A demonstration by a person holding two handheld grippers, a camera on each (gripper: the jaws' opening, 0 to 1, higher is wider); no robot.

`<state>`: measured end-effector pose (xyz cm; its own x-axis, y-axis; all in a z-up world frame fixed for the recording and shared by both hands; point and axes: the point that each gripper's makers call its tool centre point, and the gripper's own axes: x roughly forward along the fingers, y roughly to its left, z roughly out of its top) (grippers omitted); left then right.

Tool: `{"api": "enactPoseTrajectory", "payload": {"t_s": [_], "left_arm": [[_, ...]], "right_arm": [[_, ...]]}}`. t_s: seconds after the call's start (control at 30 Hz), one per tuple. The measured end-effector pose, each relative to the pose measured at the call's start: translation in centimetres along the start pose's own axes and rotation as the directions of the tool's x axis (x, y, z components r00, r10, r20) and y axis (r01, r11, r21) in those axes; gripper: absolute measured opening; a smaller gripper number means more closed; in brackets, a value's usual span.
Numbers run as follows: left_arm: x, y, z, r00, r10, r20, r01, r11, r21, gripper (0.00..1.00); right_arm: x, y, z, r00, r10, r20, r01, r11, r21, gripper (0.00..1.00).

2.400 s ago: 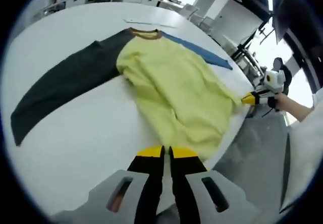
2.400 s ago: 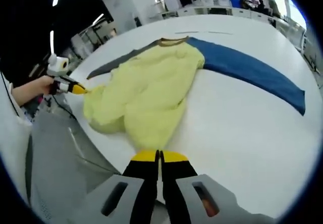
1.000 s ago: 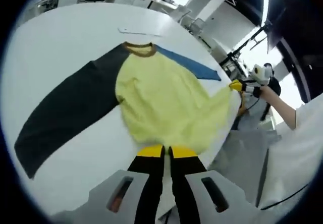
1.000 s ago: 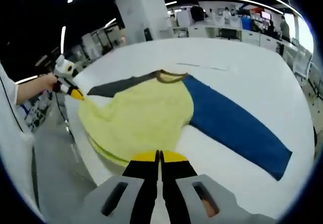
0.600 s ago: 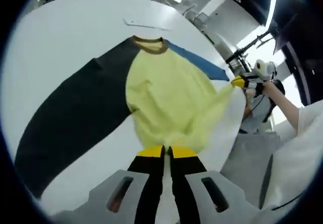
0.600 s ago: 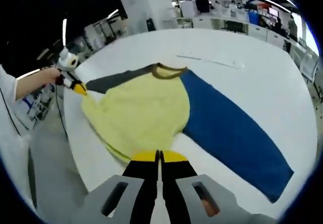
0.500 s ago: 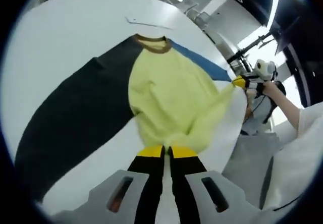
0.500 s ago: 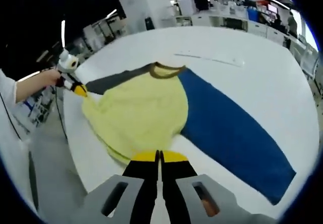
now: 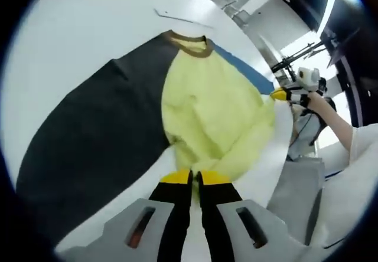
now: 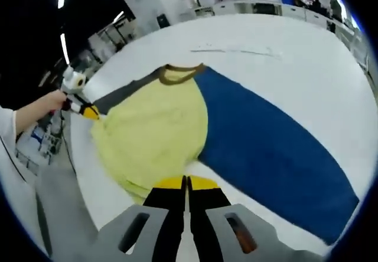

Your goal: Fold the garment on the visible template until the final outline fits inside the template.

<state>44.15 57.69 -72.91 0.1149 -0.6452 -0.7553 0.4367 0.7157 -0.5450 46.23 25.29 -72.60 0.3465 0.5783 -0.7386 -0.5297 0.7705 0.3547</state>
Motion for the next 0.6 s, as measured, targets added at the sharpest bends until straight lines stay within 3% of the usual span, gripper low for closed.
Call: {"api": "enactPoseTrajectory", "payload": {"t_s": [0.6], "left_arm": [[0.7, 1.2, 0.4, 1.000, 0.016, -0.007, -0.016, 0.998, -0.053, 0.01]], "right_arm": [[1.1, -2.6, -0.3, 0.999, -0.044, -0.022, 0.045, 0.998, 0.050, 0.01]]}}
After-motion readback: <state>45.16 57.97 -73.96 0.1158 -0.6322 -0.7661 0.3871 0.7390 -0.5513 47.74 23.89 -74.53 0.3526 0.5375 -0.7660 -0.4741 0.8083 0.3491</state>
